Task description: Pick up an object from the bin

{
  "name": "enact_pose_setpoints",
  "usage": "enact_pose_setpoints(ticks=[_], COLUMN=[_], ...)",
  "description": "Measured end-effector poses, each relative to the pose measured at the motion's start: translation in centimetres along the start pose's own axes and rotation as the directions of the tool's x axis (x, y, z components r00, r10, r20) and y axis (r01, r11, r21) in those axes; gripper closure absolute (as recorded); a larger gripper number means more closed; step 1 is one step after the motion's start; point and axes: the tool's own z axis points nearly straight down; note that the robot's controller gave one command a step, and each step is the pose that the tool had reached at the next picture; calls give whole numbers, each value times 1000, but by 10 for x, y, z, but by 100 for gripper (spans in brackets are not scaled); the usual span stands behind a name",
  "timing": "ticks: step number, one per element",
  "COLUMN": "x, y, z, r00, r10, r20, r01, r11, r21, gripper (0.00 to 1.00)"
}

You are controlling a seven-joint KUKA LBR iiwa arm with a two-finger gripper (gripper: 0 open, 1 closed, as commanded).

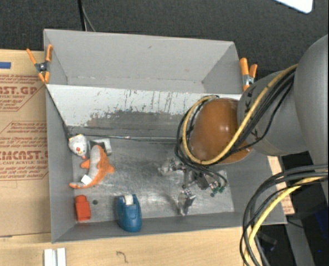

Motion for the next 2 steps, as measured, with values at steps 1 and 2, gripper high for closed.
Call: enact_pose_setpoints(ticks=[1,2], x=[-54,-54], y=[109,109], z=[-4,-4], r00=[979,979], r10=[-202,-202], r20=[-1,-1], r01=[202,202], r11=[979,979], r21=[-6,-6], gripper=[100,100])
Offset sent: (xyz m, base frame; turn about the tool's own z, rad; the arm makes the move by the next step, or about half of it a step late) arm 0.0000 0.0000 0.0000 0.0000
